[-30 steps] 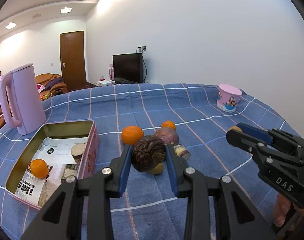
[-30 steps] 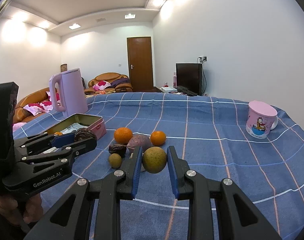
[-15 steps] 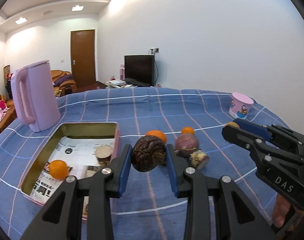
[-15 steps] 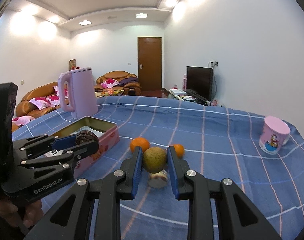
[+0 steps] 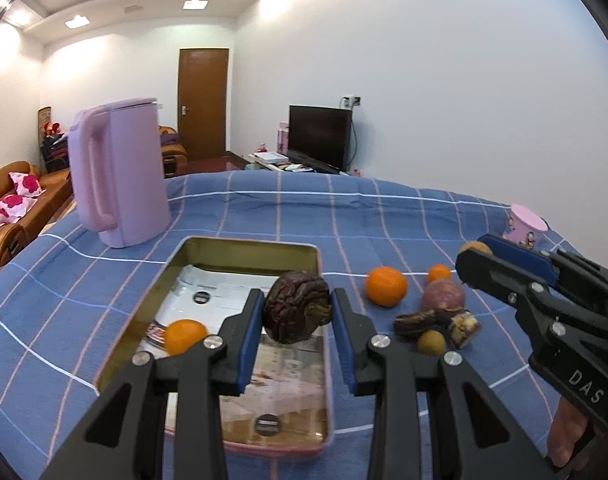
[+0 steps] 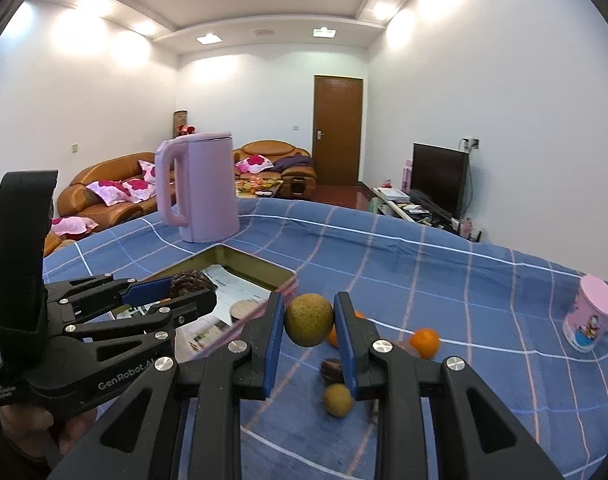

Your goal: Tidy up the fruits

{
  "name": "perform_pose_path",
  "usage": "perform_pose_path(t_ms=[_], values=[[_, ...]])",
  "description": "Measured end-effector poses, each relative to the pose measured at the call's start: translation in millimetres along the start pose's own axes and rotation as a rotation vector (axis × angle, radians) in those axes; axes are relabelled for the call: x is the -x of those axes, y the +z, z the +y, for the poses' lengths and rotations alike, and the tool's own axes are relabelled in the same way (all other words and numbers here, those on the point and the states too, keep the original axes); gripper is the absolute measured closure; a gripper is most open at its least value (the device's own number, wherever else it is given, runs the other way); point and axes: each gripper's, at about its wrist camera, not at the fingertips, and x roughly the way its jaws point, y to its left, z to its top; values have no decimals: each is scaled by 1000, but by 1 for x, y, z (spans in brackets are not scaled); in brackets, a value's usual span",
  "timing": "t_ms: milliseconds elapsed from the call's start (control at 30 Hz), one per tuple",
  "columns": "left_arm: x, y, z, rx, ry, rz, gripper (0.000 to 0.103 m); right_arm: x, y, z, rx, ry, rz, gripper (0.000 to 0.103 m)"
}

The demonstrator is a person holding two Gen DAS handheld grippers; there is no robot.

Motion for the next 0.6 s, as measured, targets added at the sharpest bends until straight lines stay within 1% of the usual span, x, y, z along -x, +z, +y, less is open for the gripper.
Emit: perform_pose_path(t_ms=[267,600], values=[[-2,2,27,37,51,4,68,-15,6,14,15,37,3,76],[-11,-1,56,78,110,41,68,-34,8,33,24,85,24,76]])
